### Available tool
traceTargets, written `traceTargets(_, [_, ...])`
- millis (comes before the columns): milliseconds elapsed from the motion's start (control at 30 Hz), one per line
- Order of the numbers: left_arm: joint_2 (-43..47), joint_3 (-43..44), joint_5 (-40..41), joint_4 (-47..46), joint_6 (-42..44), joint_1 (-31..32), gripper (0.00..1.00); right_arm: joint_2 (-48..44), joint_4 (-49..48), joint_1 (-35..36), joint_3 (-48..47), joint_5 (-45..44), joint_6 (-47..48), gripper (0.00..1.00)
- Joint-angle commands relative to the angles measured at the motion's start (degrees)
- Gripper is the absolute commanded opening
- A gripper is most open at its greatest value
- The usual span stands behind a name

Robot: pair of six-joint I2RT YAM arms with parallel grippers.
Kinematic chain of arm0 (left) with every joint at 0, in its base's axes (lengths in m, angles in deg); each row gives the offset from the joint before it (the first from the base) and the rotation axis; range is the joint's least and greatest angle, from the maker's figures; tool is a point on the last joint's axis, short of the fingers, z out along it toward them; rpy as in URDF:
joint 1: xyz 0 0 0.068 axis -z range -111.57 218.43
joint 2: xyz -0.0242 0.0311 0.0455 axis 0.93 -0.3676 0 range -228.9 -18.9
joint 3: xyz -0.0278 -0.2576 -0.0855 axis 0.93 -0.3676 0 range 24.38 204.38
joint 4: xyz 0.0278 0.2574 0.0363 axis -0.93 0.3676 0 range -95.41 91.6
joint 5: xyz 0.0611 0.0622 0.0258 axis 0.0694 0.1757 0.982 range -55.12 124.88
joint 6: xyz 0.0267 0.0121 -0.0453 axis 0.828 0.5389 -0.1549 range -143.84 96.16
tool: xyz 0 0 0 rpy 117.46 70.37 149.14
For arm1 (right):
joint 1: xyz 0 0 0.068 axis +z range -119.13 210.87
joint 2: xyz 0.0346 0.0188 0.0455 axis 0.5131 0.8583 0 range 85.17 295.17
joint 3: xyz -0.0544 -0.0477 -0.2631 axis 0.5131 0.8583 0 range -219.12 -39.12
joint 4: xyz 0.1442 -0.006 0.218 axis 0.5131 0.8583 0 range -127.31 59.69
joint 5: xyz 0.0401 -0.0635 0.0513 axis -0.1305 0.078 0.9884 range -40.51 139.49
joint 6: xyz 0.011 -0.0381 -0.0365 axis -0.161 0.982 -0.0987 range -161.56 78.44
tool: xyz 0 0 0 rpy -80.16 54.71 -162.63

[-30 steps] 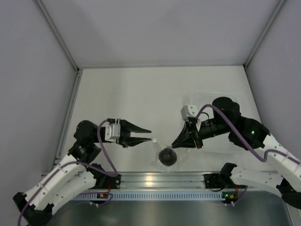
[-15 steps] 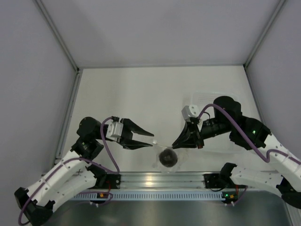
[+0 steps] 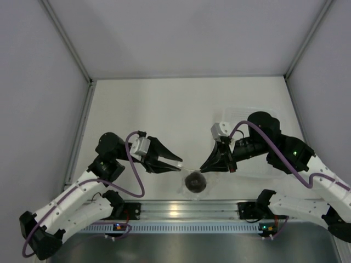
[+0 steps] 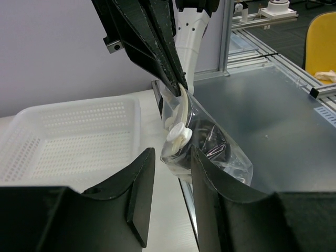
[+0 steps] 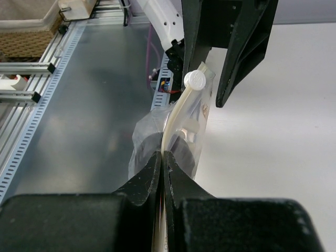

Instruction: Open the zip-top bag and remove the fake food

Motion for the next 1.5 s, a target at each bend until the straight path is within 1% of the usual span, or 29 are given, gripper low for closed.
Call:
traceTargets(0, [-0.4, 2.5, -0.8, -4.4, -1.0, 1.1, 0.39, 0.0, -1.4, 1.0, -2.3, 0.3, 1.4, 0.0])
traceTargets(33, [-0.6, 2.5, -0.5, -4.6, -0.9, 1.4, 0.36, -0.1, -1.4, 1.1, -2.3, 0.4, 1.4, 0.0])
traceTargets(67, [-0.6, 2.6, -0.3, -4.5, -0.8, 1.8, 0.28, 0.0, -1.4, 1.1, -2.2, 0.1, 1.5, 0.0])
traceTargets(100, [-0.8, 2.6, -0.3, -4.5, -0.8, 2.1, 0.26, -0.1, -1.4, 1.1, -2.2, 0.0, 1.5, 0.0])
traceTargets(133, [-0.9, 2.5, -0.3, -4.5, -0.8, 2.1, 0.2, -0.2, -1.4, 1.2, -2.2, 0.0, 1.5, 0.0])
traceTargets(300, [-0.4, 2.3, 0.7, -4.5, -0.3, 2.6, 0.19, -0.3, -1.5, 1.2, -1.9, -1.0, 1.3, 0.0])
traceTargets(333, [-0.4, 2.4, 0.9, -4.6, -0.2, 2.7, 0.16, -0.1, -1.5, 1.2, -1.7, -1.1, 1.3, 0.0])
traceTargets(367, [-0.3, 2.3, 0.9, -4.5, -0.2, 2.8, 0.0, 0.2, -1.5, 1.2, -1.6, -1.4, 1.3, 0.0])
traceTargets(533, [-0.7, 2.3, 2.3, -4.6, -0.8, 2.9, 0.0, -0.3, -1.9, 1.2, -1.6, -3.7, 1.1, 0.0])
traceTargets(567, [-1.0, 2.1, 2.4, -4.6, -0.8, 2.9, 0.0, -0.6, -2.1, 1.2, -1.6, -4.8, 1.0, 0.06])
traceTargets(600, [-1.1, 2.1, 2.5, -4.6, -1.0, 2.9, 0.0, -0.7, -2.2, 1.2, -1.5, -5.2, 0.8, 0.16])
traceTargets(633, [-1.6, 2.1, 2.6, -4.6, -1.1, 2.9, 0.0, -0.8, -2.4, 1.2, -1.5, -5.7, 0.4, 0.22])
traceTargets(700, [-2.1, 2.1, 3.4, -4.6, -1.5, 2.9, 0.0, -0.7, -2.4, 1.2, -1.7, -6.5, 0.3, 0.25])
traceTargets(767, [-3.1, 2.2, 5.6, -4.6, -1.8, 2.9, 0.0, -0.4, -2.6, 1.2, -1.8, -9.6, -0.5, 0.43])
traceTargets(800, [-3.3, 1.9, 6.5, -4.6, -2.1, 2.9, 0.0, -0.4, -3.1, 1.2, -2.0, -10.8, -0.7, 0.44])
traceTargets(867, [-3.9, 1.7, 7.5, -4.6, -2.2, 2.9, 0.0, -0.9, -3.9, 1.3, -1.8, -14.2, -1.5, 0.49])
traceTargets(900, [-3.9, 1.5, 7.5, -4.6, -2.2, 2.9, 0.0, -1.0, -4.8, 1.3, -1.8, -14.8, -1.8, 0.49])
traceTargets(967, [-4.4, 1.3, 7.7, -4.6, -2.3, 2.9, 0.0, -0.3, -5.2, 1.3, -2.6, -15.8, -2.7, 0.55])
traceTargets(1167, [-5.2, 0.8, 6.7, -4.6, -2.2, 2.9, 0.0, 4.4, -5.2, 2.1, -6.7, -18.4, -5.2, 0.55])
traceTargets(1467, [-5.5, 0.7, 6.7, -4.6, -2.3, 2.9, 0.0, 8.4, -6.1, 6.5, -8.7, -18.1, -3.7, 0.54])
